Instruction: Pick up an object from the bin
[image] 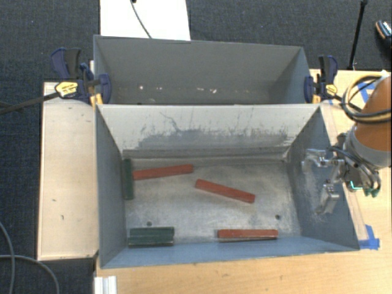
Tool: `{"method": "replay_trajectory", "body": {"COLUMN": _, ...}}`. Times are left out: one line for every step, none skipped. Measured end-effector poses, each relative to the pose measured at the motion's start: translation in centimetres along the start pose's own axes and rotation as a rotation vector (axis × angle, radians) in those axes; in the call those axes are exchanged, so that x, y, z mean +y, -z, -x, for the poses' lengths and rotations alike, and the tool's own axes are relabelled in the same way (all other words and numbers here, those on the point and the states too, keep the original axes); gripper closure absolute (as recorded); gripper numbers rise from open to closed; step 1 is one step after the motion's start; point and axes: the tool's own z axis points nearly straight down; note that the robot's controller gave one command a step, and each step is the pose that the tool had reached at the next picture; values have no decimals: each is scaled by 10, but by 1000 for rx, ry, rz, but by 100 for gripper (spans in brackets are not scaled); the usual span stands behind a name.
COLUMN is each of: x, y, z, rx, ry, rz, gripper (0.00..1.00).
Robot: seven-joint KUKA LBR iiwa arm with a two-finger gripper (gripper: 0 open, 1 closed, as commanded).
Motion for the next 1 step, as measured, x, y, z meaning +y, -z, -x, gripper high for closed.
{"method": "replay_trajectory", "body": {"x": 117, "y": -128, "z": -10, "rx": -5, "ry": 146, "rz": 1, "gripper": 0}}
